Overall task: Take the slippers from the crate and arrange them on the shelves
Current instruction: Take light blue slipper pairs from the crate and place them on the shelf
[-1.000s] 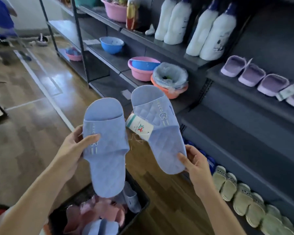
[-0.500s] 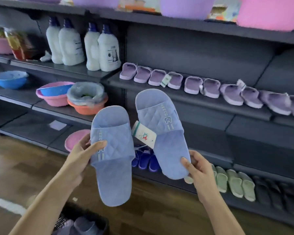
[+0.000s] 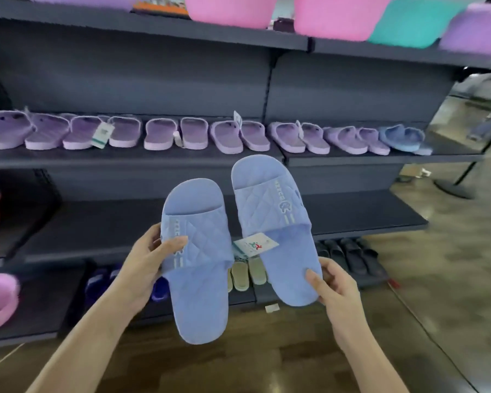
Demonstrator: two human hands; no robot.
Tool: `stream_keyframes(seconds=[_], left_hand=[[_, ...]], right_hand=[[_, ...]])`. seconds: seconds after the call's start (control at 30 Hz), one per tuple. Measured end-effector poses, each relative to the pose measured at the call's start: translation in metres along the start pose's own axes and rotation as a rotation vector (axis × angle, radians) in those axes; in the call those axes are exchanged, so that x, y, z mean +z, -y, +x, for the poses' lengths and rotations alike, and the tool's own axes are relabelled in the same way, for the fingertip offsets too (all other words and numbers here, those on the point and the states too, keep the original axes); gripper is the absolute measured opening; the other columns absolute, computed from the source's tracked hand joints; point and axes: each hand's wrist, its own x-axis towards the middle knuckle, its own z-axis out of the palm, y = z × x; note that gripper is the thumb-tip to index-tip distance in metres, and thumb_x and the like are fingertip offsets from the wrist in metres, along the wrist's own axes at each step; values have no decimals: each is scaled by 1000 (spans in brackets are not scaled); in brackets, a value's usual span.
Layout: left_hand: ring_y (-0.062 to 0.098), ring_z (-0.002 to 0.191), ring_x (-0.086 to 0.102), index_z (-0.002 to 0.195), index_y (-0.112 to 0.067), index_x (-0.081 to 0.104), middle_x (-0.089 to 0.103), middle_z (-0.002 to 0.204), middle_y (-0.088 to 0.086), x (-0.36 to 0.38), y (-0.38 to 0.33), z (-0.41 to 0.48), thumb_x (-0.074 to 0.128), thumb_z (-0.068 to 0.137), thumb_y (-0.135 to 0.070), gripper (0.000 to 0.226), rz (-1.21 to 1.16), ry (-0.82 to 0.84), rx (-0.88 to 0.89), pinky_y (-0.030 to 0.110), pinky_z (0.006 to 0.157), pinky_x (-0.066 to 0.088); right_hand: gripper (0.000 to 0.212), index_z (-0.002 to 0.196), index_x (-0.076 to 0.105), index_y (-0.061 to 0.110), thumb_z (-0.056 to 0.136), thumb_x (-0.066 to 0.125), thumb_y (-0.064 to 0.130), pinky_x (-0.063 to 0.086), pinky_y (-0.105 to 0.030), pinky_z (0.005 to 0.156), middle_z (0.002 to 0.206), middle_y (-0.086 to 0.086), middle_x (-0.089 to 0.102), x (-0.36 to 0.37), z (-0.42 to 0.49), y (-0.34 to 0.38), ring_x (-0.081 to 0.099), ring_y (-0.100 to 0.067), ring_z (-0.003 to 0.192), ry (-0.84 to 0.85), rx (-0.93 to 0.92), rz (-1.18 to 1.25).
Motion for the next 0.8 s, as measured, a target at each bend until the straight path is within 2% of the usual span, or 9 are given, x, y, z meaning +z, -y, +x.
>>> stream_keyframes(seconds=[0.1,0.2,0.37,0.47,0.63,0.8], left_hand=[[24,90,68,112,-19,58,70,104,5,40,4,31,86,30,-53,94,15,89,-12,29,62,56],[23,88,69,111,-20,60,71,102,3,73,9,65,86,29,-58,94,3,170,-13,27,60,55],[21,90,69,112,-18,60,71,103,1,123,19,133,85,30,-59,96,-1,246,-31,25,61,54],[20,89,69,114,-17,59,72,102,1,154,20,179,83,40,-45,83,-6,300,-51,26,60,54],[17,90,69,109,-19,63,72,100,-2,201,17,246,73,47,-42,67,-17,346,-57,23,60,53],[21,93,68,111,-18,63,71,105,2,251,25,289,72,47,-43,69,0,378,-70,27,62,52]], right_hand=[[10,88,66,21,79,67,26,45,-38,67,84,-13,65,-30,14,-4,58,-24,75,-93,-17,-15],[5,91,65,17,86,64,17,46,-40,70,83,-7,67,-54,36,-11,60,-23,77,-202,-7,-23],[7,93,62,17,86,60,16,48,-35,67,80,-1,67,-89,86,-15,61,-18,76,-316,-1,-41],[8,94,62,18,87,60,16,51,-27,65,82,3,69,-108,128,-15,64,-16,79,-362,11,-48],[9,96,63,15,88,60,14,47,-28,65,82,0,68,-135,188,-12,61,-15,74,-407,-4,-72],[8,95,63,16,88,59,16,47,-26,64,81,2,67,-174,230,-16,61,-12,72,-429,-11,-83]])
